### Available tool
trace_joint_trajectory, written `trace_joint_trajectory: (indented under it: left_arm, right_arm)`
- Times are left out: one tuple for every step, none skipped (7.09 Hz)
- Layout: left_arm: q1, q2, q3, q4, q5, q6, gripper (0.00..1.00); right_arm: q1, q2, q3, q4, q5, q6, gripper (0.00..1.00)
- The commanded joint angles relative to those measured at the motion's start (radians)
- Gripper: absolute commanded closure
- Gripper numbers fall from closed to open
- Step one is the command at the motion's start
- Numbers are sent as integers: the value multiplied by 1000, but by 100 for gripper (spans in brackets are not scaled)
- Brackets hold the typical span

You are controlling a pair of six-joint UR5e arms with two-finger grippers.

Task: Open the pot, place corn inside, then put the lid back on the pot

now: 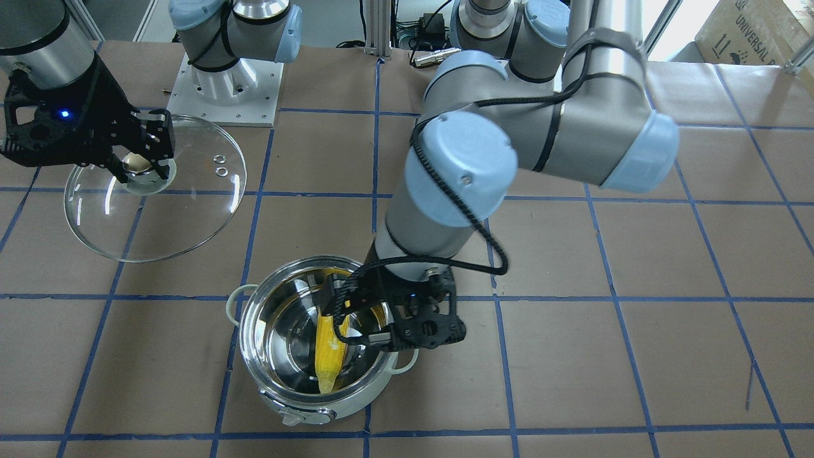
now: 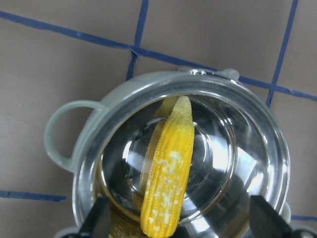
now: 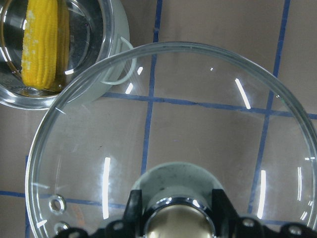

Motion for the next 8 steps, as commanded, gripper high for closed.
trace_joint_trajectory:
  left_arm:
    - [111,141,-8,-188,61,223,0]
    - [174,201,-22,-309,119,320,0]
    - [253,279,-67,-348,123,413,0]
    - [275,390,-145,-348,123,440,0]
    - [291,494,-254,-344,140,443,0]
    - [289,513,-341,-286,144,428,0]
    - [282,500,-398,-129,146,393,0]
    - [280,500,-413,-115,144,387,0]
  right_arm:
    - [70,23,-24,-28,1,85,66]
    - [121,51,-31,-63,1,116,66]
    - [164,101,-56,-85,1,136,66]
    - [196,153,-105,-86,1,172,66]
    - [231,216,-162,-88,1,193,66]
    - [265,279,-217,-88,-5,228,66]
    - [296,340,-268,-88,-8,243,66]
    - [322,389,-306,-102,-4,268,66]
